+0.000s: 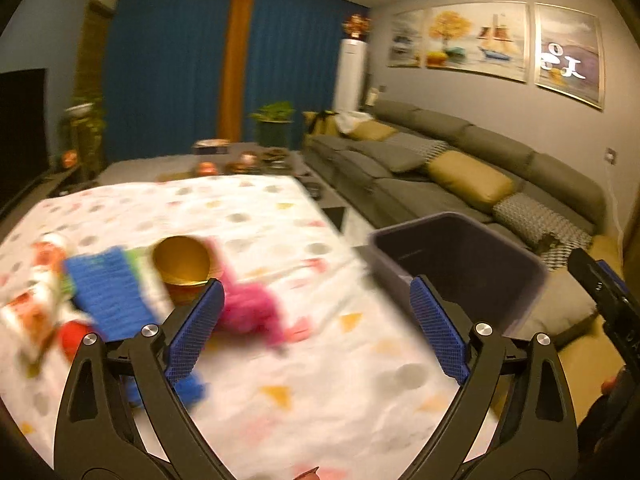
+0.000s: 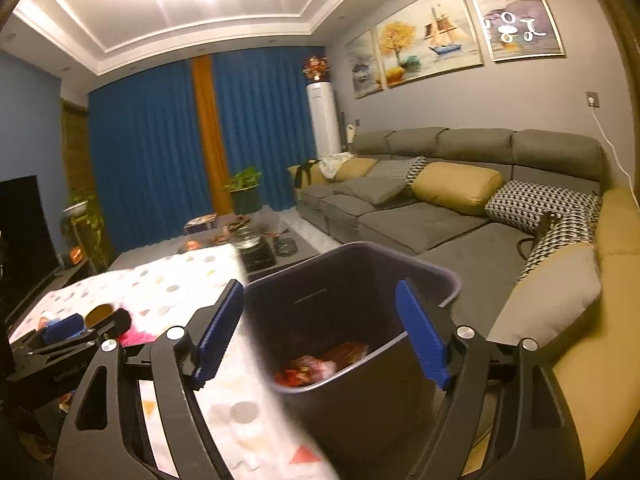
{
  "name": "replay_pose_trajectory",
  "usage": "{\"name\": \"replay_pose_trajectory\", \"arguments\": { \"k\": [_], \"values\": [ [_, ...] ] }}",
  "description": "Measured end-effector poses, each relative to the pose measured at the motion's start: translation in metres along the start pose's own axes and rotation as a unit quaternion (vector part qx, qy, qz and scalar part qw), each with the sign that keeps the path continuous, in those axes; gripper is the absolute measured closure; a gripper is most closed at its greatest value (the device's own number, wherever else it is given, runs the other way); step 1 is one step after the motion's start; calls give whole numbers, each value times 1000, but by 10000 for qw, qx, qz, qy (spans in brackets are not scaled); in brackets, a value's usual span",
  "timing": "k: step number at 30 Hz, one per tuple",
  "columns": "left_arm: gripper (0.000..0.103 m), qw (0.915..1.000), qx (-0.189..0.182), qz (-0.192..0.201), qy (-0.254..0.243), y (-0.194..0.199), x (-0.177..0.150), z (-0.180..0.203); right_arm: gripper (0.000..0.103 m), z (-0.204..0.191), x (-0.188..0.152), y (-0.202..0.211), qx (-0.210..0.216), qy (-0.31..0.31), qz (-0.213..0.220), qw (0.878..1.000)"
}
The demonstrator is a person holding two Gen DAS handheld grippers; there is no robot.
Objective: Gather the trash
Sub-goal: 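Move both open grippers back over the trash pile on the bed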
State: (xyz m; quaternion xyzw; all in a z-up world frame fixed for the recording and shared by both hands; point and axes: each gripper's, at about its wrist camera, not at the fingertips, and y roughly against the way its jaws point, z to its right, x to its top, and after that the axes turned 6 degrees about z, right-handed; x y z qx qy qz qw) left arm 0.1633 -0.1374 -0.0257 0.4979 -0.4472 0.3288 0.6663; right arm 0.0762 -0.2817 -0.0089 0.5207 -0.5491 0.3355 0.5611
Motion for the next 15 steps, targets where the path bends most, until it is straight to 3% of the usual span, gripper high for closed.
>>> {"name": "replay_pose_trajectory", "arguments": {
  "k": [6,15],
  "values": [
    [10,9975,669,82,203,34,-13,-55,26,-43,-17,4,479,139,-219,9985],
    [10,9860,1544,184,610,87,-33,-140,26,-126,-50,11,1345,423,-636,9880]
  ]
}}
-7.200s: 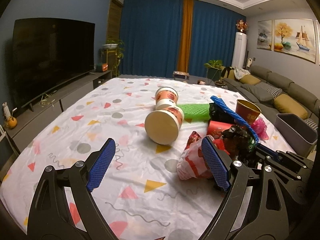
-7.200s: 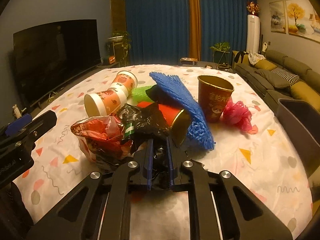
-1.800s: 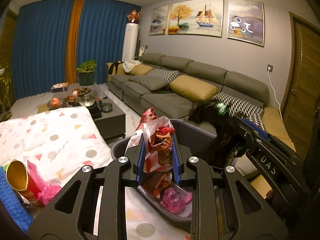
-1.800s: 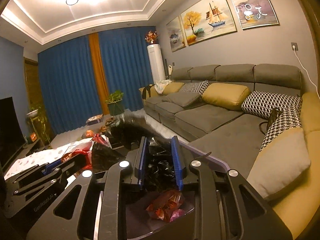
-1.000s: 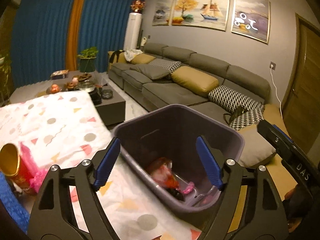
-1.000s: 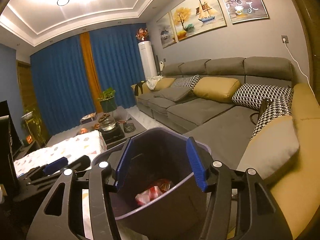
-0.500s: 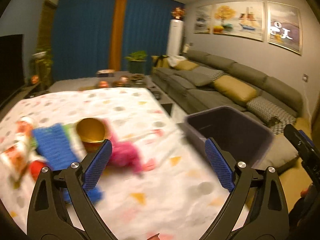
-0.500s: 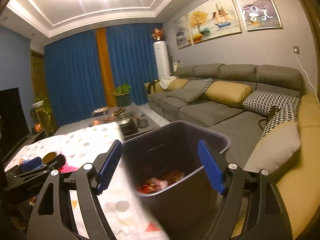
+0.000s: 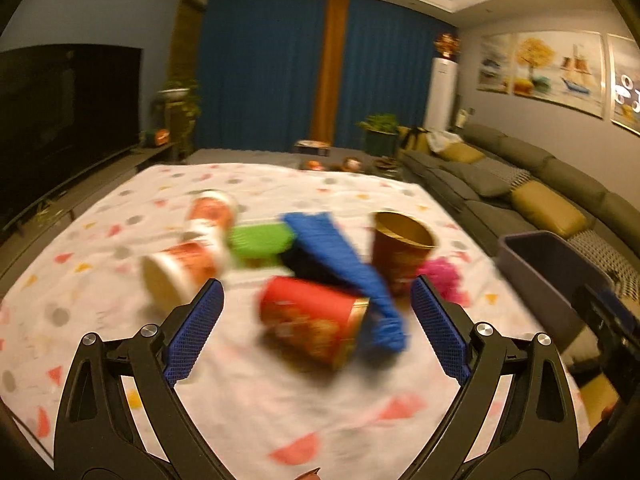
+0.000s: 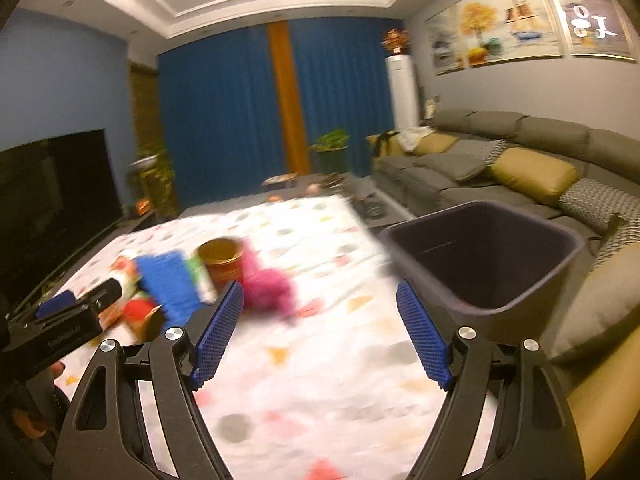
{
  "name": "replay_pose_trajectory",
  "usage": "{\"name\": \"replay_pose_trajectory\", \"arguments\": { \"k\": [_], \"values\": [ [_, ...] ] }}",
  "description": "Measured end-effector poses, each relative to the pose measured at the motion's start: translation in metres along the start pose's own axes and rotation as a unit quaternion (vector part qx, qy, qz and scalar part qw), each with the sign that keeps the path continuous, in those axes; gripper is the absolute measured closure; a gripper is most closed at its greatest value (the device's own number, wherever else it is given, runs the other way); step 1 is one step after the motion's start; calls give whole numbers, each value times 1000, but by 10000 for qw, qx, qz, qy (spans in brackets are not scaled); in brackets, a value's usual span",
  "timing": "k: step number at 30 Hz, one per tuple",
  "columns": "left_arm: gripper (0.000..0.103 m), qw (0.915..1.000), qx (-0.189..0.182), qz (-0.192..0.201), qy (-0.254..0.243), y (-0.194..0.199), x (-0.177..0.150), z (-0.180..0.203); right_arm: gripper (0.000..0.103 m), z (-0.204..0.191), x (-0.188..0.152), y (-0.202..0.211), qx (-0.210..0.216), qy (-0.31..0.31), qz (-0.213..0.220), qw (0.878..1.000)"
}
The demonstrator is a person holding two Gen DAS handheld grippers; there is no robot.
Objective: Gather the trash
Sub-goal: 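Move both open grippers back over the trash pile on the bed, then grasp the red gold-rimmed cup with the right gripper while the left gripper grasps the white-orange paper cup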
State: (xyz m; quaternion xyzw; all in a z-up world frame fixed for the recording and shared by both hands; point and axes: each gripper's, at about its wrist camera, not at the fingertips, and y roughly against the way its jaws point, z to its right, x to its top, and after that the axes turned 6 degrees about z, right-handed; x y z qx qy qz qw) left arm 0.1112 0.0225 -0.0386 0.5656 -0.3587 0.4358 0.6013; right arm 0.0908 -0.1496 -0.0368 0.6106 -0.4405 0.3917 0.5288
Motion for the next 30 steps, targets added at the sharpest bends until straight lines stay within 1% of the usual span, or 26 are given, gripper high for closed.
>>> {"name": "replay_pose_trajectory", "arguments": {
  "k": [6,9,16,18,23,28,30],
  "values": [
    [10,9990,374,25,226,11,-3,-48,26,-52,-16,-10,443,200,-208,9986],
    [10,9985,463,34,299,13,-5,-70,26,-74,-24,-15,662,270,-332,9969],
    [10,9966,684,102,451,22,-7,-107,44,-119,-41,-40,1129,470,-851,9888],
    [10,9962,716,111,473,22,-7,-113,49,-127,-45,-50,1175,476,-984,9870],
    [10,9956,768,98,537,20,-8,-129,52,-136,-51,-70,1211,427,-1268,9836],
    [10,9959,719,34,545,14,-10,-134,56,-137,-53,-87,1336,228,-1510,9792],
    [10,9961,700,18,535,12,-10,-134,60,-137,-53,-92,1401,168,-1595,9771]
  ]
}}
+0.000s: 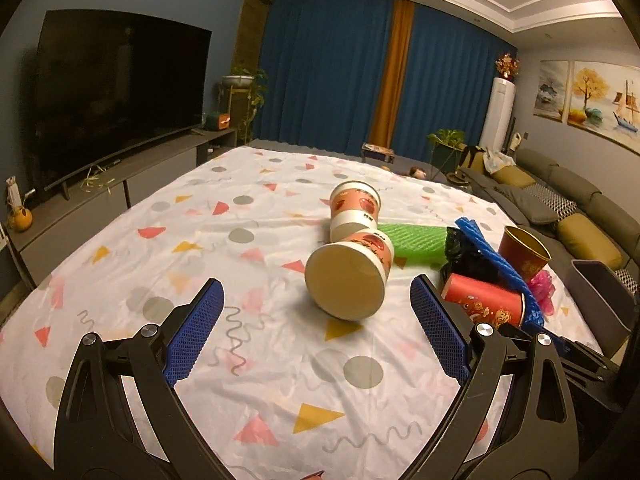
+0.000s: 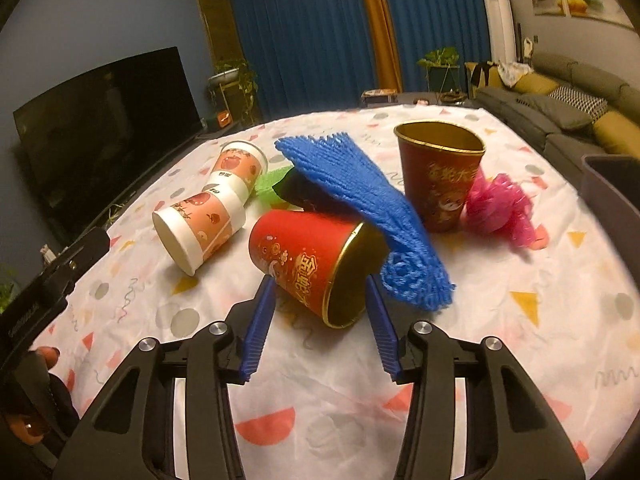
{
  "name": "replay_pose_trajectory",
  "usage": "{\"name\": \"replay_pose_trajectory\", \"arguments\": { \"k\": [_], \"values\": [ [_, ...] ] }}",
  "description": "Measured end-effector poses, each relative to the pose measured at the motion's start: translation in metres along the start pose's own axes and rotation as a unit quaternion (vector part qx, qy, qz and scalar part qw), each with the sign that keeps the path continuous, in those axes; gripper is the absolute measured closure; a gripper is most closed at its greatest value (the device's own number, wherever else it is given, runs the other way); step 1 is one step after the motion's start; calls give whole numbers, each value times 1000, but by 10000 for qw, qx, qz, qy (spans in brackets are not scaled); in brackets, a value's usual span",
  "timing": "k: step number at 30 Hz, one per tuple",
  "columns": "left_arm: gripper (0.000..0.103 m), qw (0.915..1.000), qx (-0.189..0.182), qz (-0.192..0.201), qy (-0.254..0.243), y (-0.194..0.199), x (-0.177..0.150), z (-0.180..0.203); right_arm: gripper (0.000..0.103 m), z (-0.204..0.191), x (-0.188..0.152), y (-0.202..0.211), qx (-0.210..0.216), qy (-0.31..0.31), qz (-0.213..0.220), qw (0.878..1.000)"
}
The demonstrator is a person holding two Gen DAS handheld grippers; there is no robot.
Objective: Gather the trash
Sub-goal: 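Grasp the red gold-rimmed cup with the right gripper while the left gripper grasps the white-orange paper cup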
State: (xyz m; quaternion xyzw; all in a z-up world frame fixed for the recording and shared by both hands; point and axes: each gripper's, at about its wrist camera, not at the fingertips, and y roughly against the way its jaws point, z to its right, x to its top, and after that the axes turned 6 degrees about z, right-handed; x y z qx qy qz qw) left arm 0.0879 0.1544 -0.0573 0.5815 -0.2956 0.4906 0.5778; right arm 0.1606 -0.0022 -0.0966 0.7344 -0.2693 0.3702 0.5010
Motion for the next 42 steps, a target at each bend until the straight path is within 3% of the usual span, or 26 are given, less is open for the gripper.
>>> {"name": "replay_pose_trajectory", "arguments": {
  "k": [14,25,35,42],
  "values": [
    [10,9998,-72,-168,82,-12,-3,0,99,-12,2,-2,512,278,-27,9983],
    [10,9996,-143,-187,123,-14,1,1,99,-21,-2,45,731,475,342,9956],
    [15,9976,-293,-536,331,-45,3,10,99,-5,7,84,699,309,775,9941],
    [43,9931,-431,-994,454,-71,-2,15,99,9,9,97,555,196,891,9943]
  ]
}}
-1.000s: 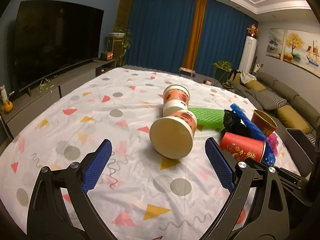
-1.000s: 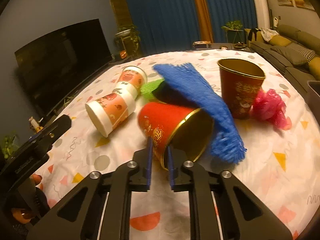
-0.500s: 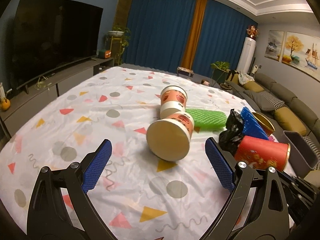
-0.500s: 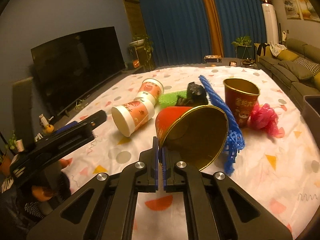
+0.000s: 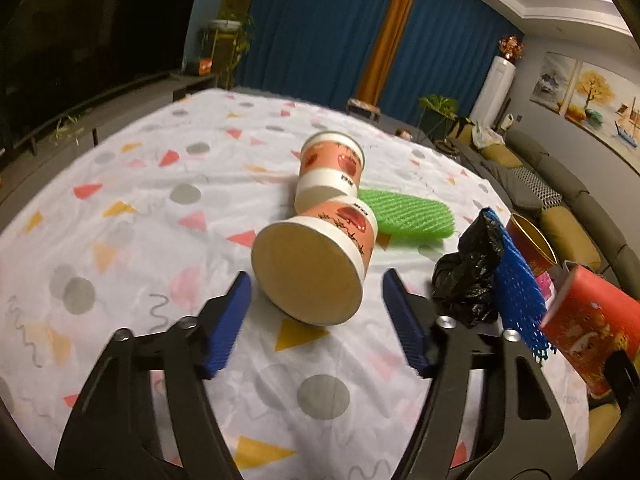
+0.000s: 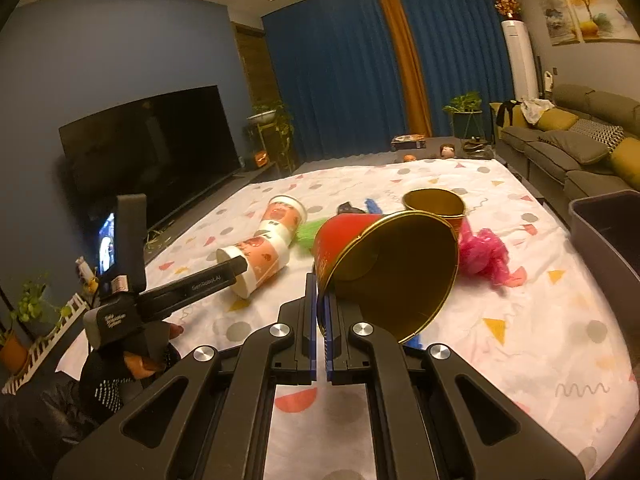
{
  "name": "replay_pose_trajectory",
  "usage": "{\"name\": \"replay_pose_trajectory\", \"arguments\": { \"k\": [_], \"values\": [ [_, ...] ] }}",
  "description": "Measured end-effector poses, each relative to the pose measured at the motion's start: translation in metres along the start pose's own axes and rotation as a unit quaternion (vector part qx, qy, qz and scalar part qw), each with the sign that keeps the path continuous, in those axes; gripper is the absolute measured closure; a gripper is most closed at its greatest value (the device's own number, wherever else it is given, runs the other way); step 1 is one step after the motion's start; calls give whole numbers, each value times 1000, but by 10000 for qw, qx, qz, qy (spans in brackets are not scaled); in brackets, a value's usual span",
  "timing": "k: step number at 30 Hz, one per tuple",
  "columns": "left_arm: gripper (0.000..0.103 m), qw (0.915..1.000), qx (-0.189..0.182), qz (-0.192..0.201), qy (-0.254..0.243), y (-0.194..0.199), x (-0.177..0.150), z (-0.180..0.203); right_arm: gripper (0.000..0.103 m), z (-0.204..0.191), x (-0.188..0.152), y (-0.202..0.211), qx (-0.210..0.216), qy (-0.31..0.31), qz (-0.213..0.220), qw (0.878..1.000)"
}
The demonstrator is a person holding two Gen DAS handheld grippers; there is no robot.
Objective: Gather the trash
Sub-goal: 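Grasp the red gold-rimmed cup with the right gripper while the left gripper grasps the white-orange paper cup, then carry both held cups over the grey bin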
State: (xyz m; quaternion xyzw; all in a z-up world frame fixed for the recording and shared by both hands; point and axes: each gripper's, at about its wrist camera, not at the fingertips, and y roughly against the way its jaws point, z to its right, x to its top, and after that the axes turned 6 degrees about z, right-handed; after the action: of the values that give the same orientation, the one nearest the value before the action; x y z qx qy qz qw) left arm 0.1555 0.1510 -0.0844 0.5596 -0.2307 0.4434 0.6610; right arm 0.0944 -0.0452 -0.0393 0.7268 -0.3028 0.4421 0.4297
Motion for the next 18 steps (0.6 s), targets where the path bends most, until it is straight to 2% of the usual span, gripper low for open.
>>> {"name": "replay_pose_trajectory", "arguments": {
  "k": [5,7,9,13,18],
  "values": [
    [66,9996,-201,-153,118,-11,-1,-1,99,5,-1,7,-78,-18,13,10000],
    [84,9996,-229,-170,79,-12,-2,0,99,5,-2,10,-93,-16,13,10000],
    [96,9996,-230,-181,24,-12,-3,2,99,5,-3,11,-94,-28,15,10000],
    [101,9996,-268,-112,0,-6,-4,2,99,4,-2,13,-97,-41,28,9999],
    [101,9993,-365,24,0,13,-3,1,99,4,-1,19,-126,-23,99,9999]
  ]
}}
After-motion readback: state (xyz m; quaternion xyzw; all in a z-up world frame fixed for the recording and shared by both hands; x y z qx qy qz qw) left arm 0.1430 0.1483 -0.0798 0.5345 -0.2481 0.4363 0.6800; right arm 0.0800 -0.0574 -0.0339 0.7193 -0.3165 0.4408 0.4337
